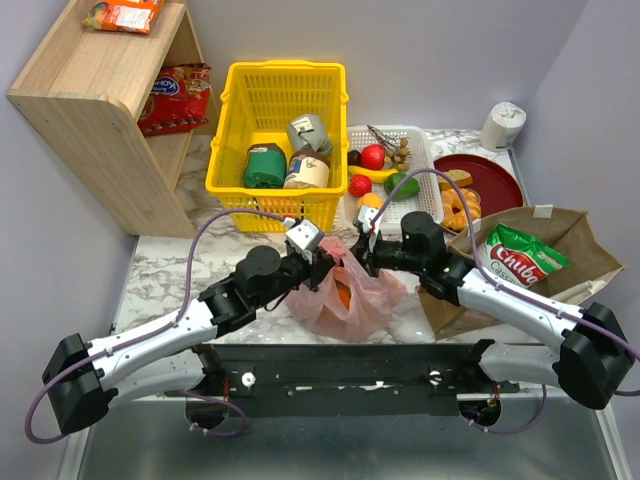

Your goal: Place the mixed food into the grocery bags and tie them

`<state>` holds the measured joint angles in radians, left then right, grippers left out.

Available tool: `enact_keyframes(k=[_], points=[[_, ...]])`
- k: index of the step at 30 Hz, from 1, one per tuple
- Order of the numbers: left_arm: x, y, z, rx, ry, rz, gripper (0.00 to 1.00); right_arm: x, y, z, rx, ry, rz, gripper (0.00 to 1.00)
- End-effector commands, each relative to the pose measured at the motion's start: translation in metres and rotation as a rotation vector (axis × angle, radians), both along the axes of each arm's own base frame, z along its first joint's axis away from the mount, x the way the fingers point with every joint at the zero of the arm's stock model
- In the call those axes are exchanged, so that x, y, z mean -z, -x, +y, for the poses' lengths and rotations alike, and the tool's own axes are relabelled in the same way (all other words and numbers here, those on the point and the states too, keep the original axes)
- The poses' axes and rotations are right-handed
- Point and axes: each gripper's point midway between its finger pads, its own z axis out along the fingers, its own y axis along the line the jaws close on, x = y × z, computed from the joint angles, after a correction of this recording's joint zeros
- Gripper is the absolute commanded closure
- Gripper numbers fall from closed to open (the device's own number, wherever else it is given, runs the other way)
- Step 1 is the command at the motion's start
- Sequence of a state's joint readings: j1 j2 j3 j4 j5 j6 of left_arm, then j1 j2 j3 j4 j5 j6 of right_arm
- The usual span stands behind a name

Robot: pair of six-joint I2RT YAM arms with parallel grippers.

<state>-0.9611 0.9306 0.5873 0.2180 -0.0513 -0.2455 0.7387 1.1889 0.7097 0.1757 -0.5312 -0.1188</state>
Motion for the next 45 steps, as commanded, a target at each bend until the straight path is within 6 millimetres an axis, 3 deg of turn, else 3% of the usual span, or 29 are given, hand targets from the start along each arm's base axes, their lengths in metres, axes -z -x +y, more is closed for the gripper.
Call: enact_keyframes(k=[1,2,4,5,7,12,20,31,45], points=[[-0.028,-0.008,0.005,-0.053,0.014,-0.009,0.64,-0.004,-0.007,-0.009,0.121,0.019,0.086,0.99],[-0.024,-0.010,0.012,-0.079,-0.024,0.006,0.50,-0.006,-0.008,-0.010,0.137,0.018,0.097,0.99],[-0.042,-0.012,0.020,-0.115,-0.023,-0.011,0.38,-0.003,-0.008,-0.014,0.177,0.030,0.144,0.99],[-0.038,-0.012,0.027,-0.135,-0.060,0.007,0.27,-0.006,-0.008,-0.015,0.184,0.027,0.149,0.99],[-0.053,-0.015,0.040,-0.188,-0.062,-0.003,0.22,-0.007,-0.008,-0.016,0.199,0.022,0.162,0.99],[-0.054,0.000,0.054,-0.188,-0.070,0.075,0.40,-0.008,-0.007,-0.017,0.203,0.030,0.180,0.99],[-0.034,0.028,0.039,-0.037,-0.078,0.181,0.57,-0.008,-0.006,-0.014,0.185,0.033,0.188,0.99],[-0.016,0.019,0.032,-0.047,-0.112,0.226,0.57,-0.011,-0.004,-0.013,0.178,0.026,0.189,0.99],[-0.006,0.002,0.039,-0.123,-0.165,0.227,0.55,-0.011,-0.004,-0.013,0.171,0.030,0.186,0.99]])
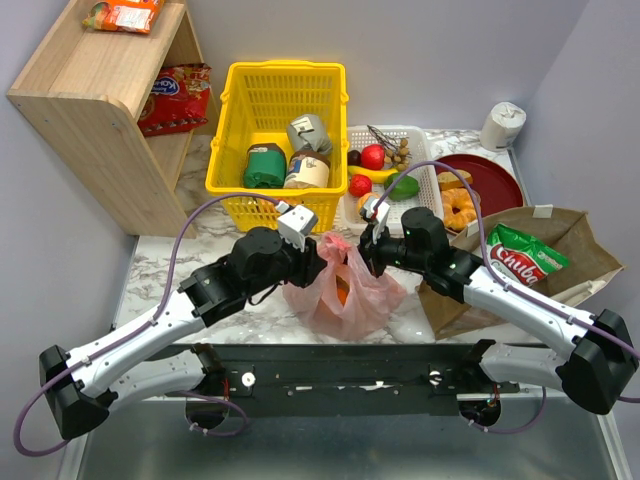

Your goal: Place the mixed food into the grocery bags and tie them

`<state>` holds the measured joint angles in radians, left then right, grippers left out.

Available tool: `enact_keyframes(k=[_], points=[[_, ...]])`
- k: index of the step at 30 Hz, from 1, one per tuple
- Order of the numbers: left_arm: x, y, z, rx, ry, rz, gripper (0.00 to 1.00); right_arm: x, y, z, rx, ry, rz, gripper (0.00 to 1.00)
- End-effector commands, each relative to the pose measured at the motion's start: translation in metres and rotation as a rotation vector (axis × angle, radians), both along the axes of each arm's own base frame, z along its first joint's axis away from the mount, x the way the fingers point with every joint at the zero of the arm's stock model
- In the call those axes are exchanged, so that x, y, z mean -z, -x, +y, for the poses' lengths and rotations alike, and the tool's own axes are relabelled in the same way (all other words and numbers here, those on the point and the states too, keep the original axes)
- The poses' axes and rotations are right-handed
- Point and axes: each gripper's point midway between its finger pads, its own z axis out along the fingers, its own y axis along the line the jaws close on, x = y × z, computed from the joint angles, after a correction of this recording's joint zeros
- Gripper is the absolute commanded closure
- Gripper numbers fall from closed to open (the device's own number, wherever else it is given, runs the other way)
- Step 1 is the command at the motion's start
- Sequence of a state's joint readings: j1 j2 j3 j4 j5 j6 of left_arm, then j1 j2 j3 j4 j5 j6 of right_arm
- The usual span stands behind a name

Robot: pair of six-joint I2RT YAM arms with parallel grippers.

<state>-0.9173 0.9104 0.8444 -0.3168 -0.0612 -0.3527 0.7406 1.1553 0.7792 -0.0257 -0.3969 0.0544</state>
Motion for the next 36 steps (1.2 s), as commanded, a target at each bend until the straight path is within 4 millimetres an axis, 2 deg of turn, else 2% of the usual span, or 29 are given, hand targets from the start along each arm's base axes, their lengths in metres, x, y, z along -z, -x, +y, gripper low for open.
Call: enact_keyframes(k=[1,14,17,18,23,24,29,30,36], points=[[0.001,-0.006,0.006,-0.037,-0.024,-0.009,0.55,-0.012,0.000,0.003,-0.006,-0.015,-0.012,0.99],[-0.001,-0.013,-0.014,-0.019,0.063,-0.016,0.55,-0.010,-0.001,0.004,-0.010,-0.007,-0.006,0.99],[0.002,-0.015,-0.014,-0.026,0.057,-0.011,0.70,-0.010,-0.002,0.003,0.000,-0.004,-0.010,0.99],[0.002,-0.016,-0.013,-0.033,0.053,-0.011,0.79,-0.009,-0.002,0.002,0.002,-0.001,-0.011,0.99],[0.001,-0.020,-0.001,-0.086,0.053,-0.021,0.94,-0.010,-0.005,-0.002,0.027,0.005,-0.021,0.99],[0.002,-0.020,0.001,-0.090,0.055,-0.019,1.00,-0.009,-0.006,-0.002,0.036,0.008,-0.021,0.99],[-0.005,-0.021,0.009,-0.089,0.085,-0.022,1.00,-0.008,-0.024,-0.023,0.200,0.056,-0.039,0.99],[-0.006,-0.024,0.014,-0.101,0.091,-0.021,1.00,-0.015,-0.025,-0.028,0.222,0.050,-0.058,0.99],[-0.009,-0.027,0.023,-0.084,0.128,0.004,1.00,-0.024,-0.033,-0.053,0.329,0.088,-0.131,0.99]])
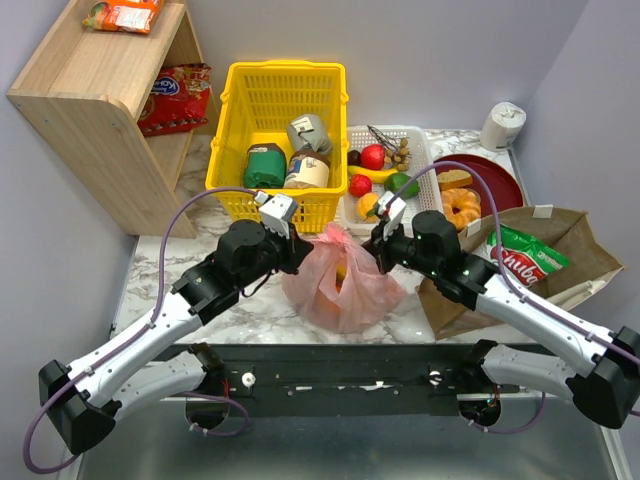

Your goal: Place the mixed food into the grocery bags and tie them

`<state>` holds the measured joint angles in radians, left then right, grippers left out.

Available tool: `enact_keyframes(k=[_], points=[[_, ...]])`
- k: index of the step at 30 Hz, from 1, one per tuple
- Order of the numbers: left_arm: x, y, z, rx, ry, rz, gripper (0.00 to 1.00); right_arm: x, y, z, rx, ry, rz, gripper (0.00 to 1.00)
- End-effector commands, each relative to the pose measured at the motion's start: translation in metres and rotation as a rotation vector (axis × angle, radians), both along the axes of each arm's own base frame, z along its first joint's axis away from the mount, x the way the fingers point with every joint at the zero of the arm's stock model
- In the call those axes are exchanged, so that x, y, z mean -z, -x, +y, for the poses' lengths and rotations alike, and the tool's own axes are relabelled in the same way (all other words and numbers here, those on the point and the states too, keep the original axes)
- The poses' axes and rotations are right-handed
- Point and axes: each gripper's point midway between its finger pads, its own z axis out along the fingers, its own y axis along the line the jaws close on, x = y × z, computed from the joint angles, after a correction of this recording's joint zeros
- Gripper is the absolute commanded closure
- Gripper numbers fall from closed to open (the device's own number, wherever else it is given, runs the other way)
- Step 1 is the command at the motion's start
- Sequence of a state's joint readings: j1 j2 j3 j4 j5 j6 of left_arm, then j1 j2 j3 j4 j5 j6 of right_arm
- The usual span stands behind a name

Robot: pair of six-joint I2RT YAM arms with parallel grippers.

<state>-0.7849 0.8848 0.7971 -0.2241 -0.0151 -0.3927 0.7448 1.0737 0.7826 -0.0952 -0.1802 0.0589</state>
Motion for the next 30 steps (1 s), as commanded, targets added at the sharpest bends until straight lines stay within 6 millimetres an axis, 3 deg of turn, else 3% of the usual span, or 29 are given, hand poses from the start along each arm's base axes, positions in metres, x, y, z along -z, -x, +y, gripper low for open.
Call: enact_keyframes(k=[1,6,14,25,30], points=[[-0.003,-0.003,0.009,0.001,0.044,0.010,1.00,-0.012,-0.014,-0.028,0.146,0.051,-0.071,0.99],[-0.007,-0.007,0.015,-0.010,0.059,0.001,1.00,-0.010,-0.022,-0.043,0.227,0.085,-0.086,0.99],[0.007,-0.016,0.032,-0.058,0.015,0.017,1.00,-0.016,-0.036,-0.073,0.380,0.155,-0.137,0.99],[0.018,-0.029,0.073,-0.251,0.047,0.024,1.00,-0.021,-0.058,-0.121,0.556,0.220,-0.173,0.99],[0.029,-0.035,0.098,-0.416,0.087,0.025,1.00,-0.018,-0.066,-0.139,0.641,0.273,-0.186,0.99]])
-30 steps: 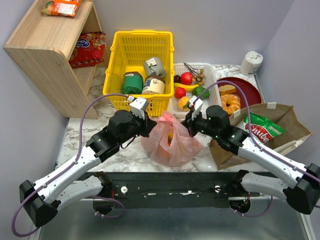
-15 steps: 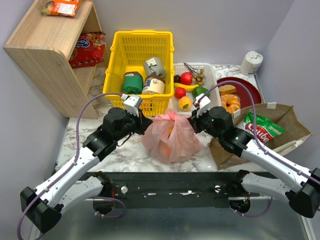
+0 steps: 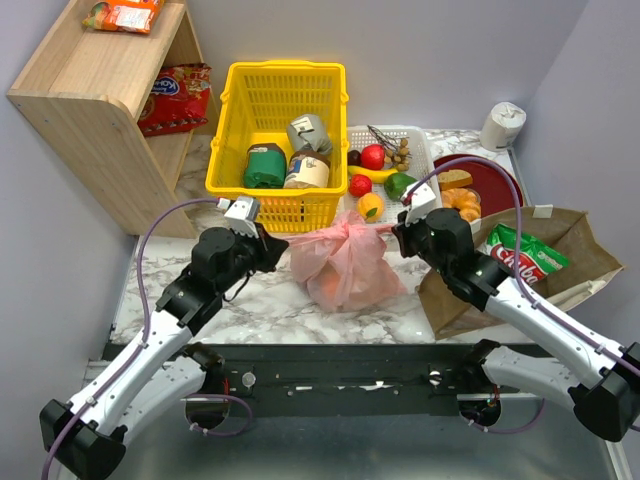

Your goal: Place the mixed food into the grocery bags and tie them

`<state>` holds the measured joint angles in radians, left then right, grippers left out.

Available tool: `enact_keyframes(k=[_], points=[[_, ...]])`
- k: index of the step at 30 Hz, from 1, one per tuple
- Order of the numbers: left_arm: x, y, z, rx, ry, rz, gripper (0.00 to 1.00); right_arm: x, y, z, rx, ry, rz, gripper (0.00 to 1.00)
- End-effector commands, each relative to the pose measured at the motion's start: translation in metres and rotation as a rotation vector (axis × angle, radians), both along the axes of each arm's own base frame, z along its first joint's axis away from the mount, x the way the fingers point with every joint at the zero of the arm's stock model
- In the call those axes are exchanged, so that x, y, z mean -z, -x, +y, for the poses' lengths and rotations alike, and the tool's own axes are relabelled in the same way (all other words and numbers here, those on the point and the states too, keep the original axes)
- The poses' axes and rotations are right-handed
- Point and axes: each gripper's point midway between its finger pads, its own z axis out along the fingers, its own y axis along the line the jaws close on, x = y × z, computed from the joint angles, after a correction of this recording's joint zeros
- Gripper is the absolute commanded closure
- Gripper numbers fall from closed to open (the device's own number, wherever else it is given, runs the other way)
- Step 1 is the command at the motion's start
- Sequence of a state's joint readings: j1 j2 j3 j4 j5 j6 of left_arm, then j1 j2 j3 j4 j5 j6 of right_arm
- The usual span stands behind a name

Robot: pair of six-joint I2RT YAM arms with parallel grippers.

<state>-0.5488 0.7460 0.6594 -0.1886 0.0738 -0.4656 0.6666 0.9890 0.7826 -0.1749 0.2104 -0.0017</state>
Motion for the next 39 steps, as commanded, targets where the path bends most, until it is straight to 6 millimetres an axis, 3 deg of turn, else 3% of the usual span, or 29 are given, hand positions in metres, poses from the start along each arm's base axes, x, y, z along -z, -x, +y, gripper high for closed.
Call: enact_keyframes(k=[1,9,17,20,27,39], points=[[0.019,-0.014,0.046,-0.263,-0.008,0.010,1.00,-0.007,-0.017,-0.056,0.240,0.125,-0.046,0.99],[0.032,-0.013,0.078,-0.450,0.045,0.018,1.00,-0.021,-0.028,-0.068,0.286,0.103,-0.068,0.99],[0.020,-0.014,0.089,-0.495,0.032,-0.011,1.00,-0.039,-0.039,-0.065,0.284,0.084,-0.092,0.99],[0.022,-0.015,0.096,-0.530,0.026,-0.012,1.00,-0.035,-0.045,-0.069,0.294,0.081,-0.082,0.99],[0.048,-0.011,0.113,-0.624,0.035,0.044,1.00,-0.013,-0.063,-0.099,0.368,0.047,-0.009,0.99],[0.078,0.006,0.131,-0.725,0.106,0.113,1.00,0.017,-0.074,-0.123,0.439,0.059,0.049,0.99]])
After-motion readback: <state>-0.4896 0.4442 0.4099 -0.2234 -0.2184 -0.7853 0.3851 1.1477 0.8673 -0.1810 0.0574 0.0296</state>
